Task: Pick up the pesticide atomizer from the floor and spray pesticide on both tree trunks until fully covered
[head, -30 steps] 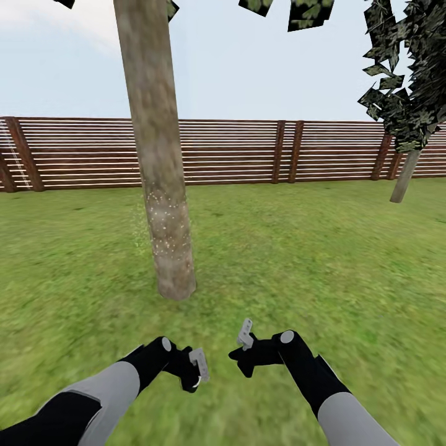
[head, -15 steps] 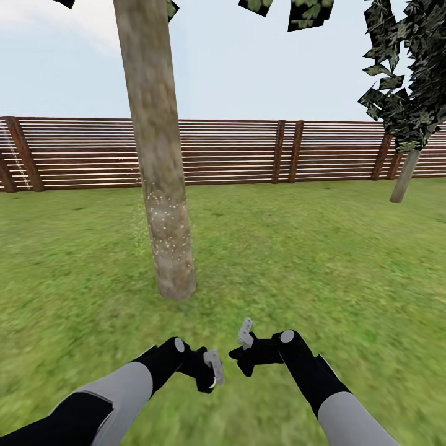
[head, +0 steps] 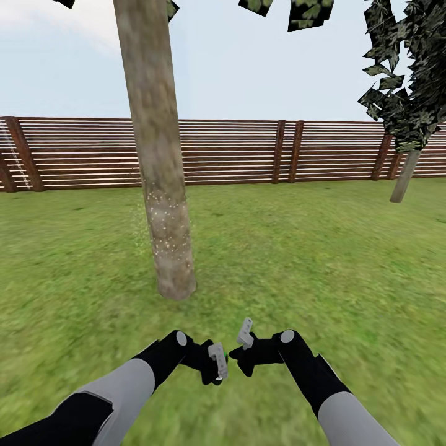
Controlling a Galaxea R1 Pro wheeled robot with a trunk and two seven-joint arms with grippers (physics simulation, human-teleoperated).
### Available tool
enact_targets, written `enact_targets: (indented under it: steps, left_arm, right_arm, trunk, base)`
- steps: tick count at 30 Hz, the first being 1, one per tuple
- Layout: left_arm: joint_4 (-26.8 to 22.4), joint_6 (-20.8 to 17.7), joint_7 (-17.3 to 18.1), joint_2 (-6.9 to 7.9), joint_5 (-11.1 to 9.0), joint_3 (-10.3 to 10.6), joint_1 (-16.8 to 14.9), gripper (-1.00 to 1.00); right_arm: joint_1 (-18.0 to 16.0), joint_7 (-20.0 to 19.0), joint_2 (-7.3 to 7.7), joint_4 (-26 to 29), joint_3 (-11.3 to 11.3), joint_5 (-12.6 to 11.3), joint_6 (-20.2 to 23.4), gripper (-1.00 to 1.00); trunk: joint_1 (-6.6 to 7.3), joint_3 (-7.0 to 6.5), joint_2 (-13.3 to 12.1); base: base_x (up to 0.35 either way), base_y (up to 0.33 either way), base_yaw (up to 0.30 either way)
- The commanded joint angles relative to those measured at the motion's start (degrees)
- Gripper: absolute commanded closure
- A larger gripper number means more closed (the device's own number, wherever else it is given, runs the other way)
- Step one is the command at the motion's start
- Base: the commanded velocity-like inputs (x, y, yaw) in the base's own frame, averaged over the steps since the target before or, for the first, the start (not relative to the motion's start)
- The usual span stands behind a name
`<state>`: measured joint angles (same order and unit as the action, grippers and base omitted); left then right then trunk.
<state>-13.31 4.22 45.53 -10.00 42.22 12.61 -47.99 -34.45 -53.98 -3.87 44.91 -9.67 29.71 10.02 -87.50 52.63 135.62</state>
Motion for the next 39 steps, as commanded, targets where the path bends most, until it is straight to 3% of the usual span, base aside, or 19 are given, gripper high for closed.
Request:
enact_targets:
  steps: [1,10,12,15,35,39]
  left_arm:
    - [0.0,0.0,0.0,0.00,0.0,0.0,0.0,1.00]
    - [0.1,0.1,0.5,0.00,0.0,0.0,0.0,1.00]
    - [0.0,0.1,2.9,0.00,0.0,0.1,0.0,1.00]
    - [0.0,0.1,3.6,0.00,0.0,0.1,0.0,1.00]
    - [-0.2,0.2,3.6,0.00,-0.1,0.1,0.0,1.00]
    - [-0.1,1.9,3.6,0.00,-0.2,0.1,0.0,1.00]
  right_arm:
    - [0.0,0.0,0.00,0.0,0.0,0.0,0.0,1.00]
    - [0.0,0.0,0.01,0.0,0.0,0.0,0.0,1.00]
    - [0.0,0.0,0.01,0.0,0.0,0.0,0.0,1.00]
    - [0.0,0.0,0.01,0.0,0.0,0.0,0.0,1.00]
    - [0.0,0.0,0.01,0.0,0.0,0.0,0.0,1.00]
    - [0.0,0.0,0.01,0.0,0.0,0.0,0.0,1.00]
  trunk:
    - [0.00,0.00,0.0]
    - [0.00,0.00,0.0]
    - [0.00,0.00,0.0]
    - [0.00,0.00,0.0]
    - [0.00,0.00,0.0]
    - [0.00,0.00,0.0]
  base:
    - [0.000,0.000,0.000]
    - [0.000,0.000,0.000]
    - [0.000,0.000,0.000]
    - [0.000,0.000,0.000]
    - [0.000,0.000,0.000]
    - [0.000,0.000,0.000]
